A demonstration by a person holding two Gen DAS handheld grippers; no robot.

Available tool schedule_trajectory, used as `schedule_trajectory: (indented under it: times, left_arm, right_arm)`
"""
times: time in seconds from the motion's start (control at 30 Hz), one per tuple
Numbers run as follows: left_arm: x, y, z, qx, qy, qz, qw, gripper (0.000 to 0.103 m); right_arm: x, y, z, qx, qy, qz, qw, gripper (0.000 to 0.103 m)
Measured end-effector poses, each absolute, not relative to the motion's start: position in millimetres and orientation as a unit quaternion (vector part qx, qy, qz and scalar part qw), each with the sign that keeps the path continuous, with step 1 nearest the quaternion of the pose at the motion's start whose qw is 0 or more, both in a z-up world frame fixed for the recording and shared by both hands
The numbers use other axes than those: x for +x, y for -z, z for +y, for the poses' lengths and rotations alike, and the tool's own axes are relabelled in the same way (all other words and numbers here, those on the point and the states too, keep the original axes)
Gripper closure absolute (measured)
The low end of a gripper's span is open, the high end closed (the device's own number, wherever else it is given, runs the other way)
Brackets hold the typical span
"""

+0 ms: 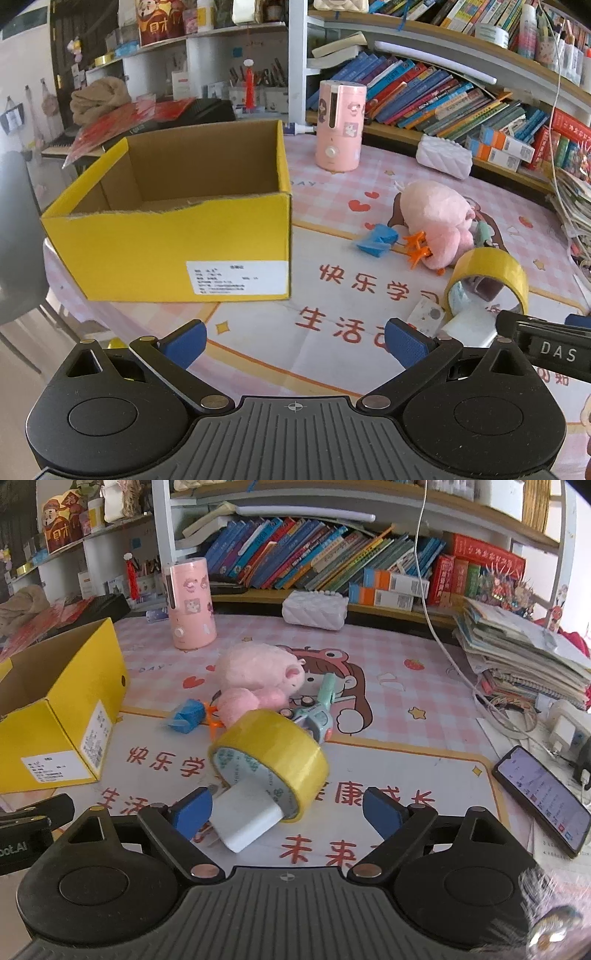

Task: Organize objects
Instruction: 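Grasp the yellow tape roll with the right tool while the left tool approaches the white charger, then grasp the white charger with the left tool and lift it while the right tool holds the tape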

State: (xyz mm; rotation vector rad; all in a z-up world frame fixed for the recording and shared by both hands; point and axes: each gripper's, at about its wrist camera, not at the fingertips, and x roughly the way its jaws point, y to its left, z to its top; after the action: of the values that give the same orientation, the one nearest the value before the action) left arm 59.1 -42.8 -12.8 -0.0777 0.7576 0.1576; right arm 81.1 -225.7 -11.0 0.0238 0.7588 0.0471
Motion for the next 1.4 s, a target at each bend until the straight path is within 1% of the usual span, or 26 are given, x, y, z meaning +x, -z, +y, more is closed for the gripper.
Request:
schedule_trajectory:
  times: [0.27, 0.4, 0.43, 0.47, 0.5, 0.53, 0.57, 0.63, 0.83, 1.03, 1.13, 1.2, 1.27, 1.4]
  left_arm:
    - [66, 26, -57, -0.043, -0.064, 0.395, 0.915, 0.0]
    - [67, 27, -62, -0.046, -0.062, 0.395, 0.915, 0.0]
    - [68, 27, -64, -0.045, -0.061, 0.394, 0.916, 0.001]
    - [69, 27, -66, -0.043, -0.058, 0.393, 0.917, 0.001]
    - [70, 26, -68, -0.041, -0.053, 0.392, 0.917, 0.001]
    - [72, 26, -71, -0.04, -0.046, 0.392, 0.918, 0.001]
    - [73, 27, -73, -0.039, -0.039, 0.393, 0.918, 0.001]
    - [76, 27, -79, -0.037, -0.026, 0.394, 0.918, 0.001]
    - [87, 28, -101, -0.025, 0.018, 0.396, 0.918, 0.001]
    - [96, 31, -132, 0.012, 0.076, 0.395, 0.915, 0.002]
    - [104, 36, -149, 0.042, 0.099, 0.4, 0.91, 0.015]
    - [111, 42, -158, 0.056, 0.108, 0.412, 0.903, 0.032]
    - [119, 50, -164, 0.065, 0.113, 0.427, 0.895, 0.043]
    - [126, 57, -175, 0.091, 0.107, 0.431, 0.891, 0.049]
  right_arm:
    - [94, 26, -233, 0.003, -0.067, 0.387, 0.92, 0.014]
    - [107, 28, -235, -0.009, -0.07, 0.37, 0.926, 0.015]
    - [111, 28, -234, -0.017, -0.07, 0.363, 0.929, 0.018]
    - [116, 28, -234, -0.025, -0.07, 0.358, 0.931, 0.024]
    - [121, 28, -233, -0.033, -0.071, 0.352, 0.933, 0.027]
    - [126, 28, -234, -0.038, -0.072, 0.349, 0.934, 0.034]
    - [131, 27, -236, -0.038, -0.078, 0.347, 0.934, 0.043]
    - [137, 26, -240, -0.028, -0.085, 0.338, 0.937, 0.059]
    - [152, 21, -266, 0.023, -0.063, 0.331, 0.941, 0.07]
    - [151, 15, -299, 0.081, -0.036, 0.332, 0.939, 0.074]
    - [147, 11, -315, 0.114, -0.028, 0.342, 0.932, 0.08]
    - [143, 9, -324, 0.129, -0.026, 0.346, 0.929, 0.082]
    - [138, 7, -329, 0.13, -0.027, 0.342, 0.93, 0.084]
    - [131, 1, -337, 0.127, -0.034, 0.334, 0.933, 0.09]
